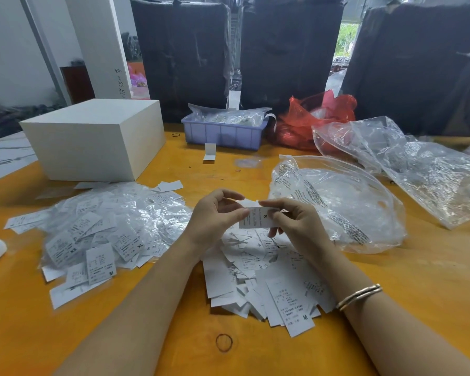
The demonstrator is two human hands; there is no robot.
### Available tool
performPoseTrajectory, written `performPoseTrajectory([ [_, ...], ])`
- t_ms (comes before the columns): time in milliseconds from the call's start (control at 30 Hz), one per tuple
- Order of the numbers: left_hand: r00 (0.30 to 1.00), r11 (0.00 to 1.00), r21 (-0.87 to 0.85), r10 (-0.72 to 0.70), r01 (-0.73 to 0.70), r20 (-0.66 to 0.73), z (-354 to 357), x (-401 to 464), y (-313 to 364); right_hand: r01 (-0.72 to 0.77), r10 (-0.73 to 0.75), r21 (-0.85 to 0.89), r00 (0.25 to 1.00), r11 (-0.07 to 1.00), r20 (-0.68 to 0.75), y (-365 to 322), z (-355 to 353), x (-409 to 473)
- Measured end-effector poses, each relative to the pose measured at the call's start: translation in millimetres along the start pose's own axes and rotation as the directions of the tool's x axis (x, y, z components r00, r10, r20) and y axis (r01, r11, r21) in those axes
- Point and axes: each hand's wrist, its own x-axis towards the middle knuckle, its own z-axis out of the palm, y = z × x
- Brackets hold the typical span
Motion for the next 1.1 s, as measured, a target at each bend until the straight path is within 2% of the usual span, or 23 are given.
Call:
performPoseTrajectory([
  [100, 1.000, 1.000, 0.029, -0.007, 0.006, 0.027, -1, 0, -1, 0.015, -0.014, -0.041, 1.000, 0.999, 0.016, 1, 4, 0],
  [167, 0.999, 0.999, 0.053, -0.008, 0.006, 0.038, 0, -1, 0, 0.024, -0.023, -0.010, 1.000, 1.000, 0.016, 0, 7, 1],
  [367, 0.996, 0.999, -0.034, -0.035, 0.033, -0.083, -1, 1, 2, -0.057, 0.068, 0.159, 0.995, 0.986, -0.067, -1, 2, 3],
  [533, 0.999, 1.000, 0.018, -0.023, 0.024, -0.026, 3, -3, 1, -0.065, 0.064, 0.043, 0.998, 0.997, 0.015, -2, 8, 0],
  [733, 1.000, 0.999, 0.038, -0.012, 0.012, 0.006, 0, -2, 0, 0.061, -0.056, -0.165, 0.998, 0.984, 0.034, -3, 8, -1],
  [800, 1.000, 0.999, 0.047, -0.015, 0.016, -0.021, -2, -1, 0, 0.125, -0.152, -0.241, 0.983, 0.963, -0.100, -4, 0, 2],
  [867, 0.995, 0.997, 0.077, 0.006, 0.002, -0.103, -7, 1, 0, 0.163, -0.312, -0.410, 0.892, 0.897, -0.328, -3, -15, 8],
  [933, 0.982, 0.986, 0.166, 0.042, -0.011, -0.184, -12, 3, 0, 0.047, -0.380, -0.586, 0.802, 0.809, -0.460, 3, -37, 12],
  [967, 0.974, 0.969, 0.247, 0.067, -0.012, -0.215, -14, 3, -1, -0.062, -0.342, -0.646, 0.807, 0.761, -0.481, 7, -49, 13],
  [1000, 0.966, 0.939, 0.344, 0.093, -0.005, -0.240, -16, 3, -2, -0.191, -0.241, -0.687, 0.843, 0.701, -0.481, 13, -60, 13],
  [1067, 0.950, 0.861, 0.506, 0.119, 0.046, -0.289, -22, 3, -4, -0.408, 0.057, -0.746, 0.892, 0.526, -0.448, 24, -73, 12],
  [1100, 0.942, 0.834, 0.543, 0.103, 0.094, -0.320, -24, 3, -5, -0.450, 0.175, -0.777, 0.892, 0.440, -0.417, 27, -74, 11],
])
